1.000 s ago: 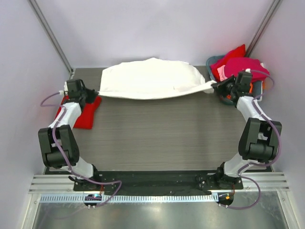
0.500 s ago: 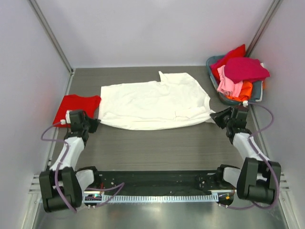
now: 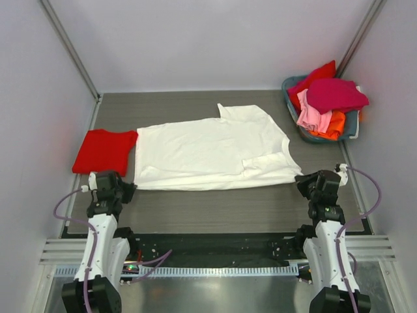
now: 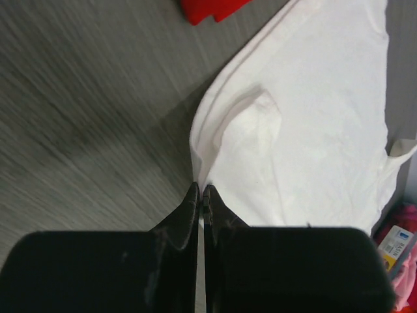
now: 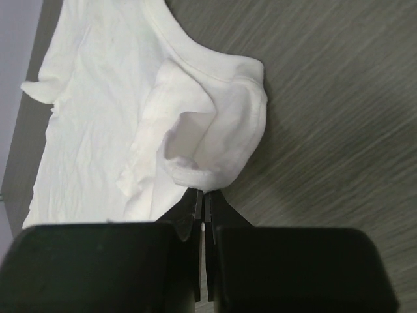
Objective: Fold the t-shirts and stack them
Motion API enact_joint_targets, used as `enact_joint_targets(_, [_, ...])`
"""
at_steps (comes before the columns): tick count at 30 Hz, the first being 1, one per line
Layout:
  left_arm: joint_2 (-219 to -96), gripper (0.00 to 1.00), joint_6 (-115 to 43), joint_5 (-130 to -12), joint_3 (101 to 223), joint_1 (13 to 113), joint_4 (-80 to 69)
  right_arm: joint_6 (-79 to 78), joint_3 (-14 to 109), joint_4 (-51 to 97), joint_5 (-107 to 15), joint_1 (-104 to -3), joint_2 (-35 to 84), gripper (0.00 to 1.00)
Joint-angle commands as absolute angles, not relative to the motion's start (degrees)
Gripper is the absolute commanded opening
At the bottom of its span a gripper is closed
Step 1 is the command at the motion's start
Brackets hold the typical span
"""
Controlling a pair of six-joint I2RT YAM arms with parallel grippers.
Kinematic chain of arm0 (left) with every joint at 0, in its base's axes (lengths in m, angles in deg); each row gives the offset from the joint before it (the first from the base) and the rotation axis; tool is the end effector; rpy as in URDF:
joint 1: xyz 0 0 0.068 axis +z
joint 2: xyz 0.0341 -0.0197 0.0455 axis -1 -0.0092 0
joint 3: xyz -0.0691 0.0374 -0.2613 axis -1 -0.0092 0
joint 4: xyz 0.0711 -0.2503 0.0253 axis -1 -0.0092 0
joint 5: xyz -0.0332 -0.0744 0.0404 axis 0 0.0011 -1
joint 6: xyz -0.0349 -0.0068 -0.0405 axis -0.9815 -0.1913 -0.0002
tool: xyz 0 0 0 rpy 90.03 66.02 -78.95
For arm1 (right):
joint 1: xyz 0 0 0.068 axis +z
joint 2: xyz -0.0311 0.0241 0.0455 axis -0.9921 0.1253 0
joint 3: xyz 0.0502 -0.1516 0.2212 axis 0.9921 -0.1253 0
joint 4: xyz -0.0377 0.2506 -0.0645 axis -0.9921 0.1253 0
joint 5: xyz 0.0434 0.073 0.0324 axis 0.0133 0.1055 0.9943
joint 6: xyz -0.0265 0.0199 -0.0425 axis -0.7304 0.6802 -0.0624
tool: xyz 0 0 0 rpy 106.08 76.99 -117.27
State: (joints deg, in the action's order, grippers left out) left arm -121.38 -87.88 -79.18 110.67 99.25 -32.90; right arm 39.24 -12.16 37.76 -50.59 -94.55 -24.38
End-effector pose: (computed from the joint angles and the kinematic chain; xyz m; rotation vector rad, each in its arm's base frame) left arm 0.1452 0.0249 0.1846 -1.4250 1.9090 -0.4692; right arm 0.1401 -0.0270 0.1866 1.0201 1.8944 0.4244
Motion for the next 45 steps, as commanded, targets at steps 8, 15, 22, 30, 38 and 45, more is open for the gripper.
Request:
enact_joint_targets(8, [-110.49,0.04,-87.24,-84.15,103.17,99.67,-44.66,47.27,-14.54,50.32,-59.17,-94.84,-25.36,0.37])
enact_joint_targets(15, [-100.46,0.68,-89.44,-81.62,101.15,99.49,-47.93,47.46,-11.30,54.02,-60.76,-94.84,-29.48,0.64])
enact_joint_targets(22, [-108.78,0.72,-86.98,-77.65,106.67,98.44,-43.70,34.98,-1.81,52.27,-59.71,-94.76,-25.91,0.66])
enact_joint_targets(30, [-121.52,0.64,-79.16,-78.97,123.89,97.91,-43.36,29.18,6.53,43.65,-48.44,-89.42,-8.85,0.54])
enact_joint_targets(38, [-141.04,0.57,-71.15,-77.39,132.43,95.10,-41.25,20.30,19.28,44.96,-56.63,-70.95,10.48,0.54])
enact_joint_targets(45, [-149.92,0.60,-68.70,-77.13,136.65,93.52,-39.57,15.64,29.38,45.76,-61.02,-61.02,25.69,0.52])
